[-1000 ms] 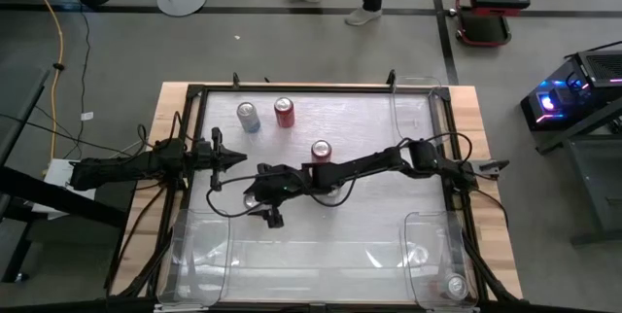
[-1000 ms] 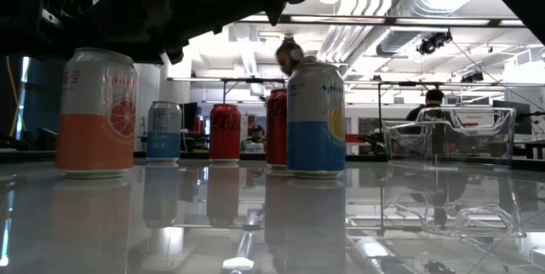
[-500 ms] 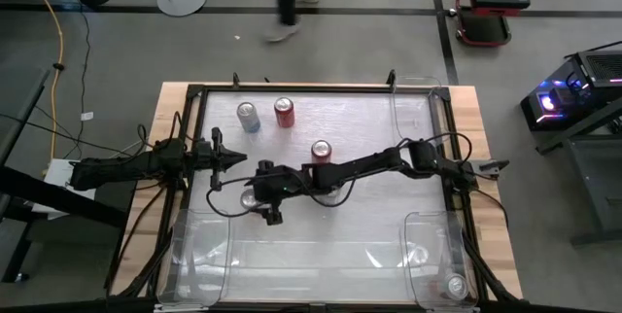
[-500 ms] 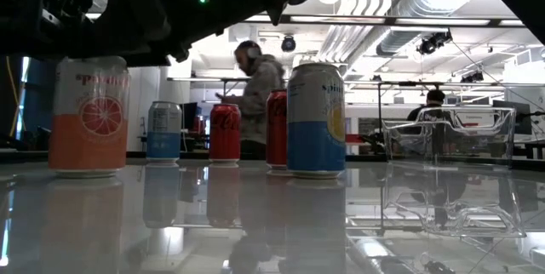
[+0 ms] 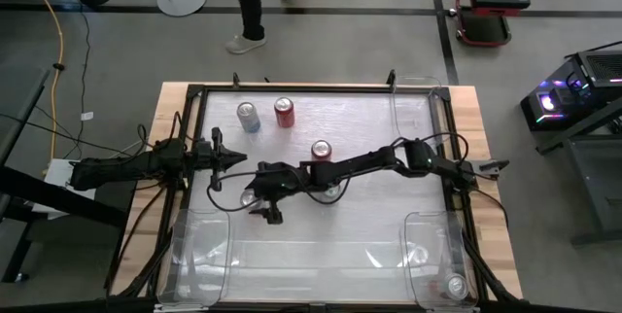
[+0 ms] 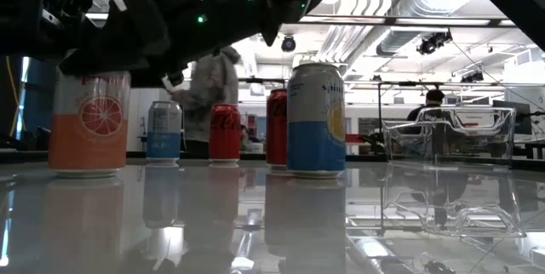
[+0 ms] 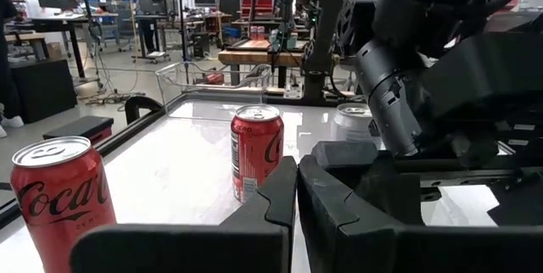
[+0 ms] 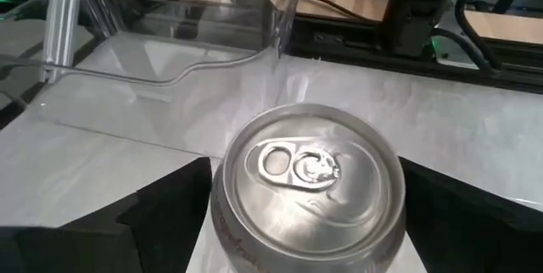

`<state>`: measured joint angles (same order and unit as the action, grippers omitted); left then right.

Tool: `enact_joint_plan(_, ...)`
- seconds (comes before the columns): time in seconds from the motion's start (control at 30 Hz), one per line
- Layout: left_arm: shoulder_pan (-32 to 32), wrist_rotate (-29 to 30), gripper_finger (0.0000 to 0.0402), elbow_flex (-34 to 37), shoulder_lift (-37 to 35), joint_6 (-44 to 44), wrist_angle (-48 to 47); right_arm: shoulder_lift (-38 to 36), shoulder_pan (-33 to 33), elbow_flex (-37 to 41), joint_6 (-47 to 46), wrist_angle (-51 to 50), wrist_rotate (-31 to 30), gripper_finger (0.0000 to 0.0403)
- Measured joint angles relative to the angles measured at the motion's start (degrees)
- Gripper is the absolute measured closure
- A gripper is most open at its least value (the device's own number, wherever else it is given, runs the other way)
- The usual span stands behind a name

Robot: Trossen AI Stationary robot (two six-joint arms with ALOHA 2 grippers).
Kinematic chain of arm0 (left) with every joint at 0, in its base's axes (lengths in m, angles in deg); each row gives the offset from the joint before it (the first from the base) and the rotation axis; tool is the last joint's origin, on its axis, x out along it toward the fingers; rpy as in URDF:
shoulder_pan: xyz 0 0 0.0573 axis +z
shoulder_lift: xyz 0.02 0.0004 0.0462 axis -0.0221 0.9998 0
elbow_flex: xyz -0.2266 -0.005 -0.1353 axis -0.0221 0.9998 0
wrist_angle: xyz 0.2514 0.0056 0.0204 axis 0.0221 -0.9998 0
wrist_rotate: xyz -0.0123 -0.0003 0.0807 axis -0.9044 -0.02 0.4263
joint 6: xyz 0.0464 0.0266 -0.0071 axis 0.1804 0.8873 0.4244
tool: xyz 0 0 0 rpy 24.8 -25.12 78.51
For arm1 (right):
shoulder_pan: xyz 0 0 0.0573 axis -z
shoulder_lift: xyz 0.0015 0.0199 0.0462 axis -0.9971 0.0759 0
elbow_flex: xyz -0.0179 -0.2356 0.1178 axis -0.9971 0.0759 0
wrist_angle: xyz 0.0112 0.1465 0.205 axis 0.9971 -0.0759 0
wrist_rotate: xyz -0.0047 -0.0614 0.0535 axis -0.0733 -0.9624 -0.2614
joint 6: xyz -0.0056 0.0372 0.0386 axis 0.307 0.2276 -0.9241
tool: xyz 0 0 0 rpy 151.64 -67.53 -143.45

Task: Sort soda cans
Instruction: Put the orange-white soda can into the bottom right transparent bin

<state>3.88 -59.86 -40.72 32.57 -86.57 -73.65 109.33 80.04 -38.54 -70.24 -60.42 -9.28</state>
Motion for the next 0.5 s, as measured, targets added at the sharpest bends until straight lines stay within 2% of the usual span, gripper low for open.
enact_joint_plan(0.1,0.0,0.0,0.0397,0.0,0.0,0.0,0.0,0.0,0.0,0.0,0.3,-0.1,-0.2,0.0063)
enact_joint_plan(0.3,0.0,0.0,0.0397,0.0,0.0,0.0,0.0,0.0,0.0,0.0,0.0,0.0,-0.3,0.0119)
enact_joint_plan(0.5,0.0,0.0,0.0397,0.0,0.0,0.0,0.0,-0.7,-1.2,0.0,0.3,-0.2,-1.8,0.012)
